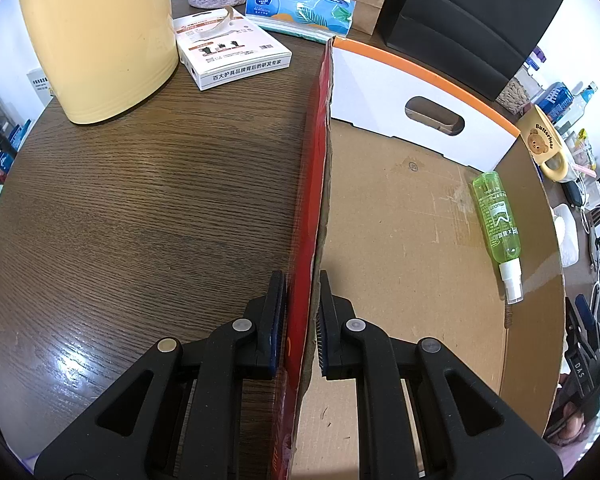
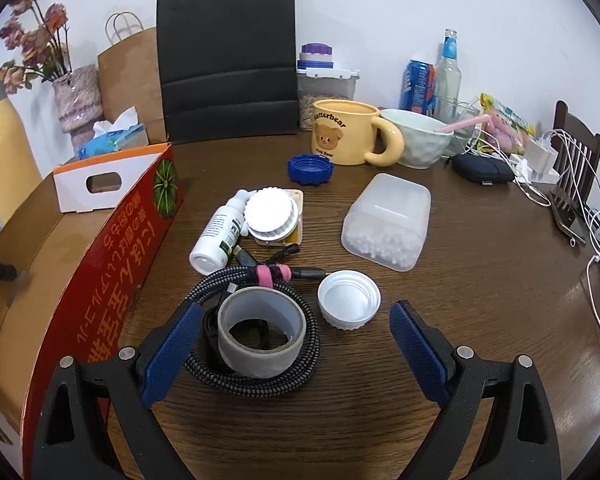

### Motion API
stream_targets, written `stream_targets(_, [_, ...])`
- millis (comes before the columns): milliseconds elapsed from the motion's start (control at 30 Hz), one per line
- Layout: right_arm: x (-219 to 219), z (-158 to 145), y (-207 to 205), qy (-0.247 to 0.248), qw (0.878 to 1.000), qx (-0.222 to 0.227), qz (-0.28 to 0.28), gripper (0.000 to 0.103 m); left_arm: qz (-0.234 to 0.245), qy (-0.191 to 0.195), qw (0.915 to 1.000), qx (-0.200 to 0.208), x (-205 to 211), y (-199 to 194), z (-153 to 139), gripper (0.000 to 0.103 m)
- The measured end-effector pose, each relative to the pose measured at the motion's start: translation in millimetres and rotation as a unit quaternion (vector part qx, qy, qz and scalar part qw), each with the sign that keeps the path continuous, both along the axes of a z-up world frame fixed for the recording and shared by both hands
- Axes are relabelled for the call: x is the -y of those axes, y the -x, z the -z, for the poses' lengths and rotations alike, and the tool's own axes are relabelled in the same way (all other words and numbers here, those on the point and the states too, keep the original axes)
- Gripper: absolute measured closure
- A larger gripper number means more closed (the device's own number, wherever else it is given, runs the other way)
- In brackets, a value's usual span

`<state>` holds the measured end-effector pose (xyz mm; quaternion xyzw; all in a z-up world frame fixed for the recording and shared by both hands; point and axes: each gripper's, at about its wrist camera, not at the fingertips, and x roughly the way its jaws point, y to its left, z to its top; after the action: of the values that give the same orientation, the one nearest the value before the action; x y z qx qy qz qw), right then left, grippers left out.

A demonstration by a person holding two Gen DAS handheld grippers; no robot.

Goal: Organize rigid objects
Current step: 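Move the right gripper back over the grey tape roll, then grasp the grey tape roll by its rim with the right gripper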

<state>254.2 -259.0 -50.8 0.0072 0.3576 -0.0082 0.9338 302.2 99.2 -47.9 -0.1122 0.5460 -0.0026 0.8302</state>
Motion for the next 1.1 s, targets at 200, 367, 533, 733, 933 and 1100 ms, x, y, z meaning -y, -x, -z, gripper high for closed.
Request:
stream_targets(200, [-1.6, -1.1, 0.6, 0.006, 1.000, 0.003, 0.000, 0.005, 0.000, 0.000, 1.0000, 0.000, 0.2, 0.3, 0.0, 0.093])
stream_targets(367, [-1.3, -1.2, 0.7, 0.006, 1.000, 0.003, 0.001, 0.005, 0.000, 0.000, 1.0000, 0.000, 0.4, 0.6, 0.0, 0.093])
stream_targets(533, [-0.5, -1.1, 0.9, 0.006, 1.000, 0.004, 0.001, 0.005, 0.000, 0.000, 1.0000, 0.000, 0.5, 0.6, 0.0, 0.093])
stream_targets(733, [0.0, -1.2, 1.8, 0.008, 1.000, 0.006, 0.003, 0.005, 0.000, 0.000, 1.0000, 0.000, 0.5, 0.7, 0.0, 0.093])
stream_targets(933, [-0.5, -1.9, 1.9, 0.010, 1.000, 0.007, 0.003, 0.005, 0.000, 0.000, 1.0000, 0.000, 0.5, 0.7, 0.1, 0.093])
stream_targets(1100, [-0.3, -1.9, 1.9, 0.010, 1.000, 0.007, 0.003, 0.005, 0.000, 0.000, 1.0000, 0.000, 0.5, 0.7, 0.1, 0.093])
